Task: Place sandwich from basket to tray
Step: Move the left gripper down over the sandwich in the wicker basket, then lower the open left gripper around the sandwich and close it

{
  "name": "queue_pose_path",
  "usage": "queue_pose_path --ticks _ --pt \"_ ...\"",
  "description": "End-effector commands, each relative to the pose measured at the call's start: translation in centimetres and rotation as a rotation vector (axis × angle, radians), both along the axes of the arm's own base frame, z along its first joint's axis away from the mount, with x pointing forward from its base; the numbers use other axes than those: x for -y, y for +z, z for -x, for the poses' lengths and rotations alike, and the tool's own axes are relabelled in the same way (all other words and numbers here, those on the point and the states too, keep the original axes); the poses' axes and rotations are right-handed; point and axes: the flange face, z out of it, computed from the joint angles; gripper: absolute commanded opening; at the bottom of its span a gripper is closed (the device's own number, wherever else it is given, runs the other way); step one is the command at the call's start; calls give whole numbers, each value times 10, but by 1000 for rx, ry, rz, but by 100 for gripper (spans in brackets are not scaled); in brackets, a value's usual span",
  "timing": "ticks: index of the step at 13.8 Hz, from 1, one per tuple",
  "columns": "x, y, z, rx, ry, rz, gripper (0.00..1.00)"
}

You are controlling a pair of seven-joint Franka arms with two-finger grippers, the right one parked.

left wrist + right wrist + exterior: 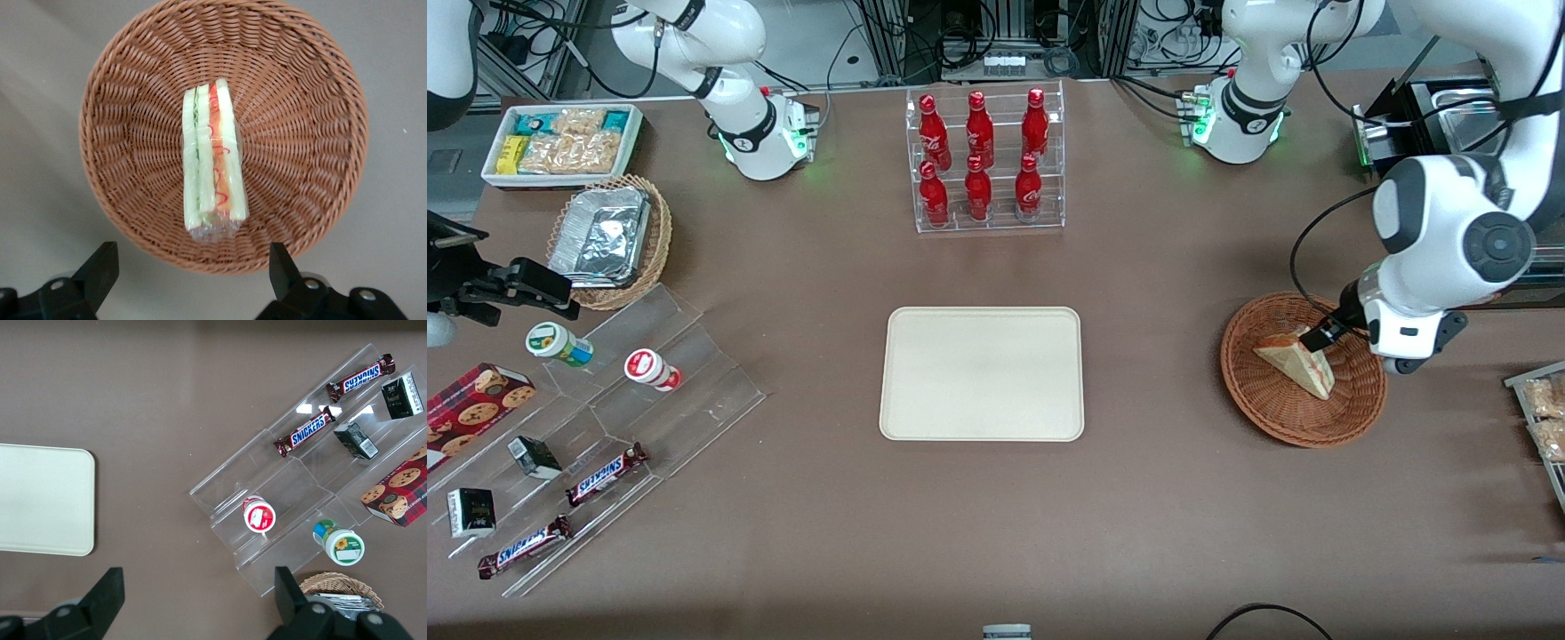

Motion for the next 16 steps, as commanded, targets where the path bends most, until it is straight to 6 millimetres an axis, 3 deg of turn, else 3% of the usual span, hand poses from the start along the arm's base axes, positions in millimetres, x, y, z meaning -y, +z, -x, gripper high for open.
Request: queue_pose_path --ticks 1,5,10,11,13,15,16 --pt "-12 -20 5 12 66 -13 100" --pt "-19 -52 -2 28 128 -8 100" --pt "-8 -94 -10 60 190 1 100" --pt "-6 -100 -9 55 182 0 96" --pt "-5 -104 -9 51 174 -3 73" --pt "-5 -102 -9 46 156 -6 40" --pt "-3 -96 -9 40 152 -6 31"
